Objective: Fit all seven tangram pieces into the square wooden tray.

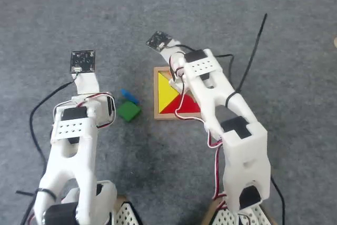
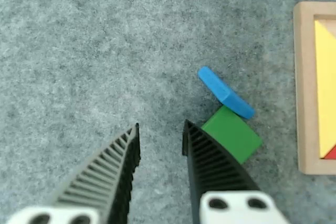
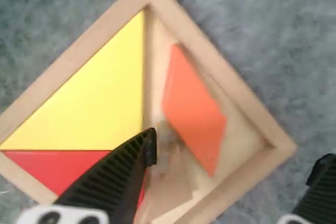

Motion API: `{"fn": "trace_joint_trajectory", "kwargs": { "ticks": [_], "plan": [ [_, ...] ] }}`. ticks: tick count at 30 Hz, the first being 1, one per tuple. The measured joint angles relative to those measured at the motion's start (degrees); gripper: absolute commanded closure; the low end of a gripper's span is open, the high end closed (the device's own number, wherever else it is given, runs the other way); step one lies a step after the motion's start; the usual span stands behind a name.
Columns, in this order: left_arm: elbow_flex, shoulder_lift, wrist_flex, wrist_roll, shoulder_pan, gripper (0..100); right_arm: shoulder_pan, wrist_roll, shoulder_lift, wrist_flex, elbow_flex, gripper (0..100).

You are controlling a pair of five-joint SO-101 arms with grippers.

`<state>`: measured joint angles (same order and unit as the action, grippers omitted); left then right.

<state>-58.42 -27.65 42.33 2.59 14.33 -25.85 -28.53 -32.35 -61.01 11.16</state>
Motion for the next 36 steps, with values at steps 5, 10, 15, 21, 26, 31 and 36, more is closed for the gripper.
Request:
{"fn": "trace_joint_trajectory", "kwargs": {
  "ticks": [5,10,15,21,26,31,36],
  "plan": [
    [0.0,0.0,0.0,0.0,0.0,87,-0.3,0.0,-4.2,-0.4,2.3,57.0],
    [0.0,0.0,0.0,0.0,0.0,87,-0.3,-0.4,-9.8,-7.8,12.0,66.3],
    [0.0,0.0,0.0,0.0,0.0,87,-0.3,-1.3,-16.4,-15.8,23.6,74.6],
    [0.0,0.0,0.0,0.0,0.0,87,-0.6,-1.5,-22.9,-22.3,34.5,85.2],
    [0.0,0.0,0.0,0.0,0.0,87,-0.4,-1.5,-24.2,-25.2,38.1,95.5],
    [0.0,0.0,0.0,0.0,0.0,87,-0.3,-0.1,-24.5,-26.5,38.9,96.1],
    [0.0,0.0,0.0,0.0,0.0,87,-0.3,1.2,-24.7,-28.0,39.7,96.2]
  ]
}}
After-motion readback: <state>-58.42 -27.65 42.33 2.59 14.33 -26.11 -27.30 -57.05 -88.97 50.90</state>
